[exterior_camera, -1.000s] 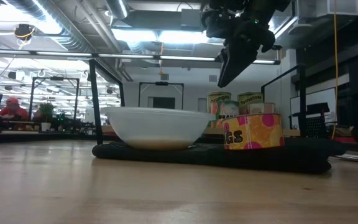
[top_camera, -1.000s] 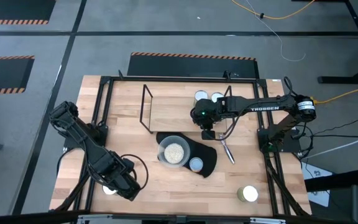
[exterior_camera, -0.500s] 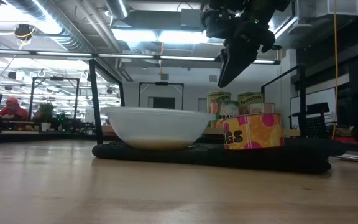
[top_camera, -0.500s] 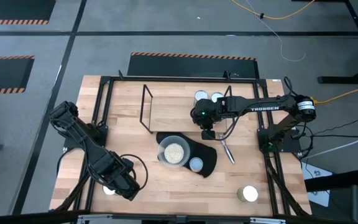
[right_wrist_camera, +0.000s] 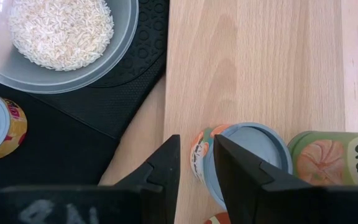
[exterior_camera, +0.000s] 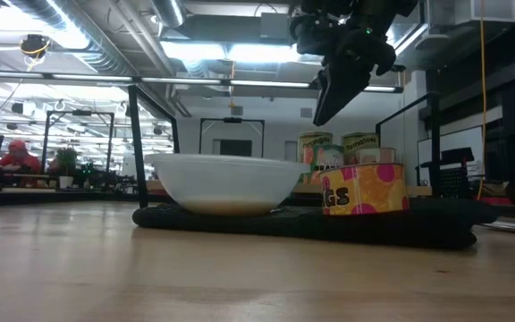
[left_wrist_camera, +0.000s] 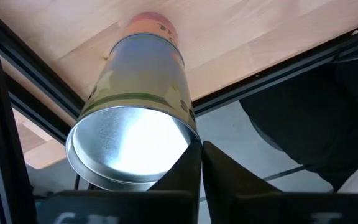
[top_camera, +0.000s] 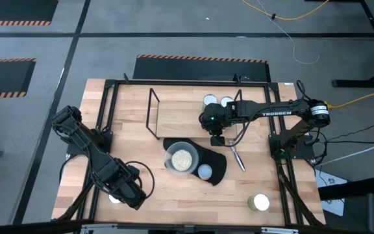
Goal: Pick and place cans onto a shelf
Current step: Put the canned peaches on the shelf
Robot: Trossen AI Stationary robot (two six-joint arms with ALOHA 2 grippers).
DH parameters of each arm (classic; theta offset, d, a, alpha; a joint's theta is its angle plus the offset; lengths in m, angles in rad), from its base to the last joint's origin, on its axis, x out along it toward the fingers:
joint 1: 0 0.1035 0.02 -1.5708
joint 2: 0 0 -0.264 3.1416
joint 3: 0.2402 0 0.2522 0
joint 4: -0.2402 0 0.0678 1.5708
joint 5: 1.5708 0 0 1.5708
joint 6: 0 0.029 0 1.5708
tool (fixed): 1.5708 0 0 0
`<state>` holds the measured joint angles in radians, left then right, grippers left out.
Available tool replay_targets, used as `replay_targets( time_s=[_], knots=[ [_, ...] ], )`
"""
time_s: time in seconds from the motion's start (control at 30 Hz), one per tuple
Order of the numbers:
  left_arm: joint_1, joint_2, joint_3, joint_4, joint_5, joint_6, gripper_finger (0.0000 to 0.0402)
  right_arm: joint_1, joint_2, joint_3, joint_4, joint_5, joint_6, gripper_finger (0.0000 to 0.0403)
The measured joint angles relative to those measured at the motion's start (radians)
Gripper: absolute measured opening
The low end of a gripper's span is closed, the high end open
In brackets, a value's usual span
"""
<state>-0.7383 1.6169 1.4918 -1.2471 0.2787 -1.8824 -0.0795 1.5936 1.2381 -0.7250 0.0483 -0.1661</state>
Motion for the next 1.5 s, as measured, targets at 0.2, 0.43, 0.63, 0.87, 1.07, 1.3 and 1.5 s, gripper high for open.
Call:
replay_targets(
  time_s=[0.2, 0.43, 0.63, 0.87, 1.07, 1.3, 1.5],
  knots=[
    [0.000, 0.000, 0.000, 0.001, 0.000, 0.005, 0.0002, 0.000, 0.000, 0.000, 0.000, 0.000, 0.000, 0.0101],
    [0.000, -0.006, 0.005, -0.006, 0.000, 0.035, 0.0002, 0.000, 0.000, 0.000, 0.000, 0.000, 0.000, 0.0101],
    [0.000, -0.006, 0.060, -0.049, -0.015, 0.061, 0.0001, 0.000, 0.000, 0.000, -0.001, 0.001, 0.000, 0.0101],
    [0.001, -0.006, 0.138, -0.091, -0.039, 0.094, 0.0000, 0.000, 0.000, 0.015, -0.034, 0.003, -0.005, 0.0101],
    [0.031, -0.006, 0.191, -0.092, -0.124, 0.190, 0.0000, 0.000, 0.000, 0.077, -0.106, 0.003, -0.048, 0.0101],
    [0.134, -0.007, 0.208, -0.089, -0.172, 0.432, 0.0000, 0.000, -0.030, 0.159, -0.170, 0.003, -0.052, 0.0101],
    [0.290, -0.007, 0.208, -0.087, -0.183, 0.759, 0.0000, 0.000, -0.115, 0.168, -0.179, 0.002, -0.043, 0.0101]
  ],
)
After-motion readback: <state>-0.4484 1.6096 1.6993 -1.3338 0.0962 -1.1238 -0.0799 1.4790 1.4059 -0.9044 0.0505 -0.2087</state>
